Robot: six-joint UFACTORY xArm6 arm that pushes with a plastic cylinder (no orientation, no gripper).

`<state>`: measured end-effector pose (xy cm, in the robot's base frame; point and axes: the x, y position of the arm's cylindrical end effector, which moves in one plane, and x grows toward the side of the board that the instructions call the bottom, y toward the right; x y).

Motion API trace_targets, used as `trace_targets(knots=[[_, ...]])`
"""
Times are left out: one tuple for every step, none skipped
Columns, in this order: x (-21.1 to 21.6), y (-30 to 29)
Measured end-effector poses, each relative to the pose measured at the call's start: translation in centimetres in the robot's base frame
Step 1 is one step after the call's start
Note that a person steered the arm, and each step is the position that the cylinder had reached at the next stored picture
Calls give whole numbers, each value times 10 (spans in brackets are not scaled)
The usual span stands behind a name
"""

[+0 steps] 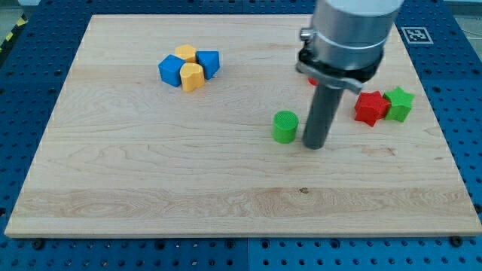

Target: Push the green circle into the group of blocks

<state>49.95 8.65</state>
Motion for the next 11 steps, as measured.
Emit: trace_targets(knots=[[-25,-71],[-31,-78],[-11,-30],[-24,7],[-57,7],[-64,-29],[-64,-80],[-64,-124],[-63,-139],[-40,-135],[-34,-144]])
